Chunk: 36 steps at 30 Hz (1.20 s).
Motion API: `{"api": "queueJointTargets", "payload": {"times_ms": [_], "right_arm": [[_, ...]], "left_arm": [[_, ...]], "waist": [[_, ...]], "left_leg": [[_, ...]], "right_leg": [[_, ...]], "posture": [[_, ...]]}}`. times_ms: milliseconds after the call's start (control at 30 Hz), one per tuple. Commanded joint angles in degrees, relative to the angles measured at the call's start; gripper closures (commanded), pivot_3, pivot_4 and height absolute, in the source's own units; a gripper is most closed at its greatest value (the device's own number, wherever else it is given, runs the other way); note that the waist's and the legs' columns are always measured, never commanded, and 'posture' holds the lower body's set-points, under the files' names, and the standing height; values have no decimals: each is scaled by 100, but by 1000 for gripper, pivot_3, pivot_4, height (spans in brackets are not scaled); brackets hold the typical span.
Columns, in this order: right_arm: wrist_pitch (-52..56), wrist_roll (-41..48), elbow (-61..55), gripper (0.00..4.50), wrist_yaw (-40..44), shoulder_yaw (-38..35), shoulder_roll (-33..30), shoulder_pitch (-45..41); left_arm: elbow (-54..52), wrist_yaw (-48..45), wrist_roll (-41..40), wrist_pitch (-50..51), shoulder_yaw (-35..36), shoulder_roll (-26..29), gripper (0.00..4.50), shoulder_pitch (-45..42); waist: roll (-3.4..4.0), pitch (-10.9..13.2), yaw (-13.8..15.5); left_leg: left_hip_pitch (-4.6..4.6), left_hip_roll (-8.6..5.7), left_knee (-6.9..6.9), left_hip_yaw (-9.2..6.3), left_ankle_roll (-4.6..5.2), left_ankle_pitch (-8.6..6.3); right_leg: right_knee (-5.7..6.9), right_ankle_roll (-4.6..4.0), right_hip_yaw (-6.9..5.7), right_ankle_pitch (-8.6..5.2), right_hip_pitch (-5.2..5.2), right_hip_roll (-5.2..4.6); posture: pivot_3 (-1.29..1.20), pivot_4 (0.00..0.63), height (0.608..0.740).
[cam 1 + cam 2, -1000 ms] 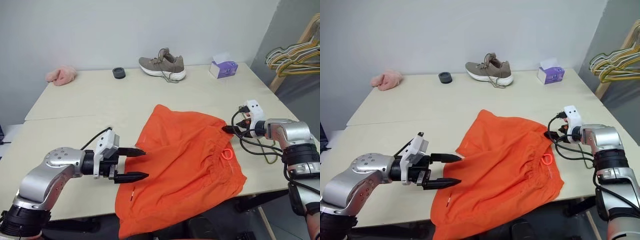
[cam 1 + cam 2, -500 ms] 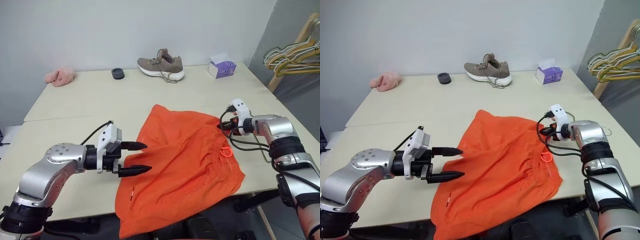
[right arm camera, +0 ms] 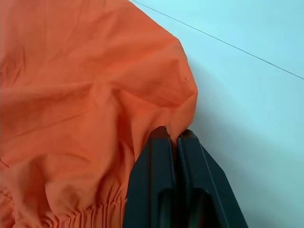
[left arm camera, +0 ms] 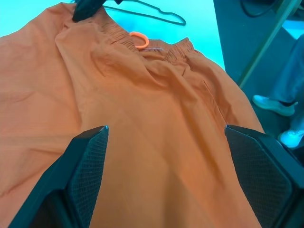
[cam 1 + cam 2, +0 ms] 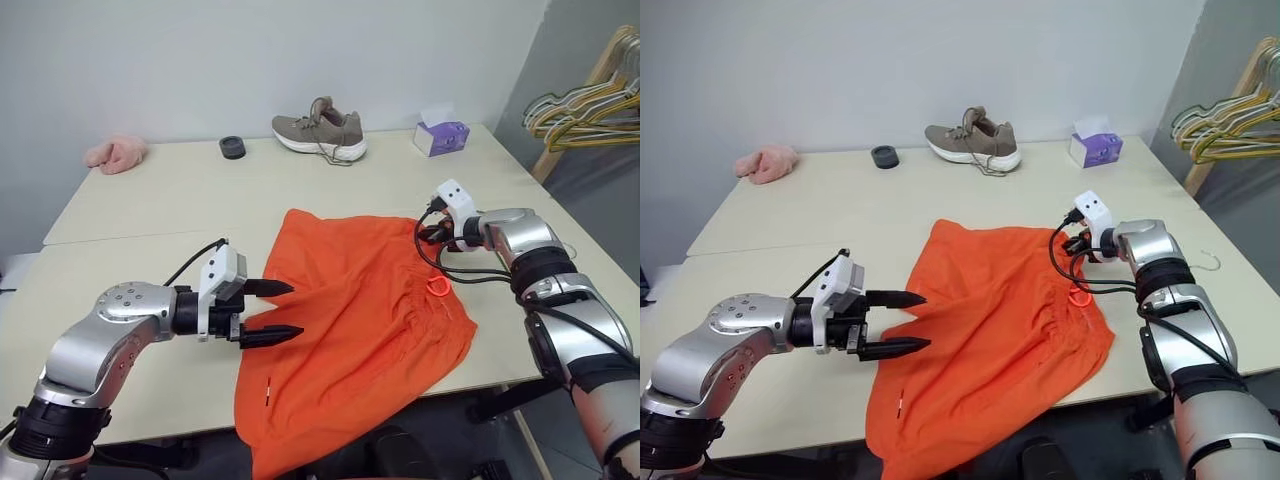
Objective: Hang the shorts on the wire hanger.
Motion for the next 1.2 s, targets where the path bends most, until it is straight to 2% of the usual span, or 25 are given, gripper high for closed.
{"api": "queueJointTargets", "payload": {"times_ms": [33, 167, 267, 367, 467, 633, 767, 900, 1067, 1200], "right_arm": [[-121, 42, -215, 3471, 111, -223, -133, -96], [224, 220, -987, 2035, 419, -348, -401, 185], [856, 483, -2349, 1019, 767, -487, -771, 745], [1461, 849, -3497, 24, 737, -796, -969, 1264], [1766, 978, -4133, 24, 378, -1117, -1071, 1646], [1552, 877, -4876, 24, -1391, -2370, -841, 2764], [1018, 599, -5201, 24, -2471, -2694, -480, 3547], [918, 527, -4984, 24, -3368, -3038, -262, 3731], [1010, 599, -4289, 24, -3796, -3319, -309, 3753], [978, 593, -3554, 24, -3605, -3182, -494, 3607]], "left_arm": [[-4, 21, 97, -155, 10, -35, 383, 11], [38, 33, 154, -193, 27, -72, 383, 36], [106, 21, 190, -244, 2, -102, 383, 34], [161, 66, 227, -289, -48, -198, 383, -16], [166, 137, 270, -317, -64, -323, 383, -72], [79, 500, 210, -199, -143, -766, 383, -362], [102, 473, 188, -200, -229, -897, 383, -534], [195, 435, 261, -260, -325, -953, 383, -709], [163, 292, 247, -247, -468, -975, 383, -889], [175, 336, 281, -231, -566, -1040, 383, -1047]], "waist": [[0, 0, -13], [0, 0, -4], [1, -2, 18], [3, -3, 28], [4, -4, 10], [-3, -10, 97], [-2, -10, 109], [5, -11, 45], [5, -12, -6], [5, -12, -22]], "left_leg": [[0, 0, 0, -2, 0, 0], [0, 1, 1, -10, -1, 1], [-2, 1, 0, -16, -1, 1], [-1, 1, 0, -18, -1, 0], [1, 1, 3, -17, -1, 1], [1, -2, 9, -18, -1, 1], [1, -9, 8, -7, -1, 1], [6, -9, 8, 12, -1, 1], [10, -10, 10, 18, 0, 2], [12, -9, 8, 18, 0, 2]], "right_leg": [[1, 0, -1, 0, 0, -6], [3, 0, -5, 0, 2, -12], [0, 0, -10, 0, 5, -13], [1, 1, -12, 0, 6, -13], [5, 1, -10, 0, 6, -12], [-1, 6, -11, 3, 16, -11], [-1, 8, 1, 3, 14, 3], [2, 14, 7, 7, 10, 8], [-1, 18, 7, 9, 15, 10], [-2, 18, 8, 9, 15, 12]], "posture": [[-161, 28, 740], [-165, 30, 740], [-174, 32, 740], [-182, 33, 740], [-188, 34, 740], [-203, 41, 740], [-212, 46, 740], [-217, 49, 740], [-220, 48, 740], [-220, 48, 740]]}}
